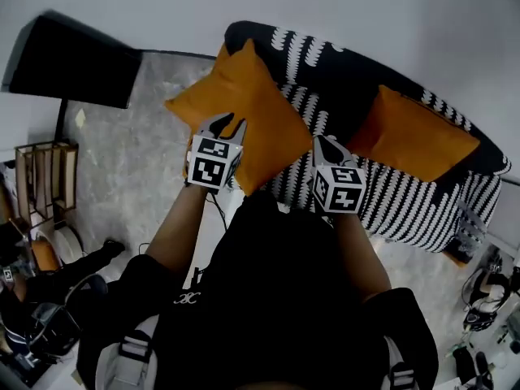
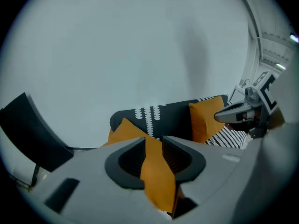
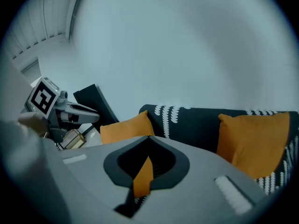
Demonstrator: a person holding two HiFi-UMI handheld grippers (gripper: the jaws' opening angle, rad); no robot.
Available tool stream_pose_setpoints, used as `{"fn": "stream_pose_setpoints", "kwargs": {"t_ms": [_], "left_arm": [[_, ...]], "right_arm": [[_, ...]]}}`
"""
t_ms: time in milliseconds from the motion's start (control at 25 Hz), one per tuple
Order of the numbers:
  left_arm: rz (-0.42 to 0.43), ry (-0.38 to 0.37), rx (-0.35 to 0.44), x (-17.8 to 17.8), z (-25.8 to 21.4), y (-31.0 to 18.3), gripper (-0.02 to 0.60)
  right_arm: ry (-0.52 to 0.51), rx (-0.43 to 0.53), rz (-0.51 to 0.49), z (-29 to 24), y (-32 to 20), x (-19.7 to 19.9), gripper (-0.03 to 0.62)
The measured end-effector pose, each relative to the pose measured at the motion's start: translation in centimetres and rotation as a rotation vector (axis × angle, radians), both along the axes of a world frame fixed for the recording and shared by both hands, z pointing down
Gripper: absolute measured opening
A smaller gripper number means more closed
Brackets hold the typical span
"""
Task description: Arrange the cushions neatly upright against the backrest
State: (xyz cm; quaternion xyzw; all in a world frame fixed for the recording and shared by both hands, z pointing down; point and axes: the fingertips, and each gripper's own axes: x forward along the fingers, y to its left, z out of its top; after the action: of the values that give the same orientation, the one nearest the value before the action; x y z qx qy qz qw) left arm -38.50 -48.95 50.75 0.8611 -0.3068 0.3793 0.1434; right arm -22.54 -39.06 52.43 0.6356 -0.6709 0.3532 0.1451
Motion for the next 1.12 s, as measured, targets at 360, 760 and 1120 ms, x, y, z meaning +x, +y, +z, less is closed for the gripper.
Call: {"fn": "stream_pose_setpoints", "kwargs": {"t_ms": [360, 760, 1120], "left_arm": [[0.172, -0.171, -0.077, -0.9, 8.6, -7.9, 0.184], [0.295, -0.372, -0.122, -1.4, 18.0, -16.6, 0.402], [0.313, -0.471, -0.234, -2.1, 22.5, -18.0, 0.396]], "right_arm": [[-0.033, -0.026, 0.126, 8.6, -1.3, 0.6, 0.101], [-0.234, -0.255, 0.333, 26.3, 1.0, 2.1, 0.244], [-0.302, -0.417, 0.353, 35.3, 2.0, 1.4, 0.262]]}}
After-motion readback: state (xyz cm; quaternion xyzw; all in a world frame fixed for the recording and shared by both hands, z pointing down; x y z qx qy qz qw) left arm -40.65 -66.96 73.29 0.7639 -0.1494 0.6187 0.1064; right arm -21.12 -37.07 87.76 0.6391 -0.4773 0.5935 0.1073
